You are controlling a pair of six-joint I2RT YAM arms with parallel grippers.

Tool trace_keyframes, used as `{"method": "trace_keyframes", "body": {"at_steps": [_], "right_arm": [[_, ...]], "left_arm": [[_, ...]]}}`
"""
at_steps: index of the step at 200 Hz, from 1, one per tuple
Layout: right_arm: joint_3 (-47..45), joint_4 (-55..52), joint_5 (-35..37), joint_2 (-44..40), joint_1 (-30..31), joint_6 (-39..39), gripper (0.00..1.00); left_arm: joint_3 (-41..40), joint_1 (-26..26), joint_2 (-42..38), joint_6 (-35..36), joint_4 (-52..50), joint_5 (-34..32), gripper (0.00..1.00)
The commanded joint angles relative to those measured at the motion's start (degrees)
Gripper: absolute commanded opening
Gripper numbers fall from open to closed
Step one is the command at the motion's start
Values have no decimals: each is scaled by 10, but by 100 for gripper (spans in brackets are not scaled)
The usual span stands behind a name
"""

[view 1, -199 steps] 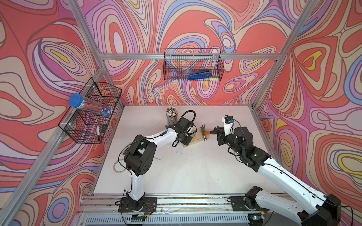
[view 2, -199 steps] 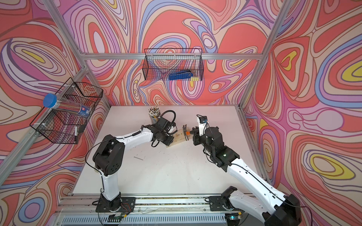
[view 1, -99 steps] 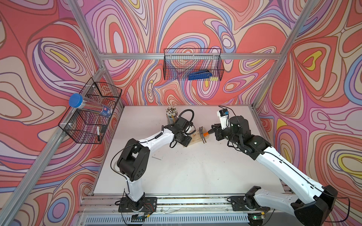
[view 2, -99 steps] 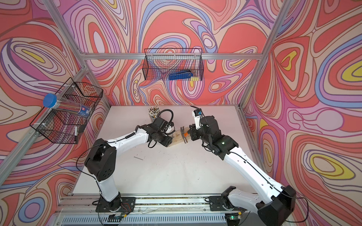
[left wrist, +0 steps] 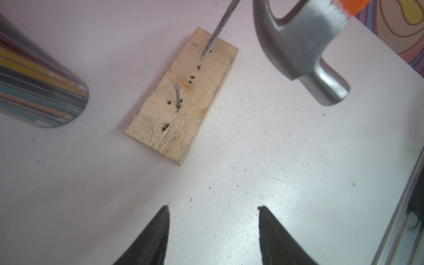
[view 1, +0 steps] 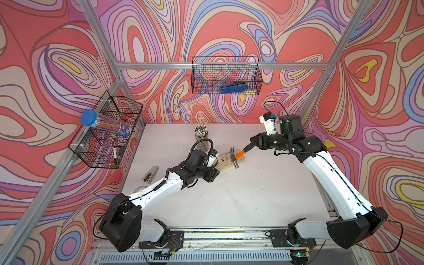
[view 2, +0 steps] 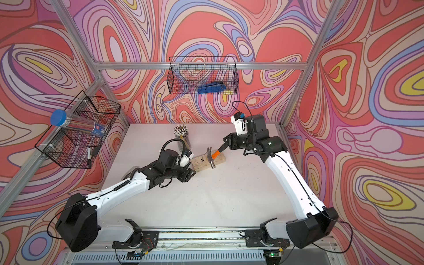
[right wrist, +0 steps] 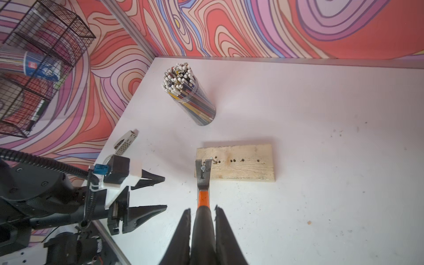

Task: Use a claw hammer to pull out a nail
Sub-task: Pick up the nail with the hammer.

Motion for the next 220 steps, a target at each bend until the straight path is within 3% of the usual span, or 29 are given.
{"method": "trace_keyframes", "body": {"at_steps": [1, 90, 131, 174, 208, 220], "right_arm": [[26, -31, -112, 10, -6, 10, 0], [19, -61, -223, 27, -27, 18, 0], [24, -63, -242, 31, -32, 17, 0], [18, -59, -258, 37, -32, 21, 0], [14, -58, -253, 39, -33, 21, 0], [12, -57, -253, 39, -33, 20, 0]], "left_arm": [[-10, 0, -24, 40, 33, 38, 62], [-47, 0, -61, 172, 15, 110, 58], [-49, 0, -56, 183, 23, 83, 56], [-51, 0, -53, 179, 39, 68, 41], [-46, 0, -54, 177, 33, 77, 21], [-45, 0, -55, 179, 30, 79, 7]]}}
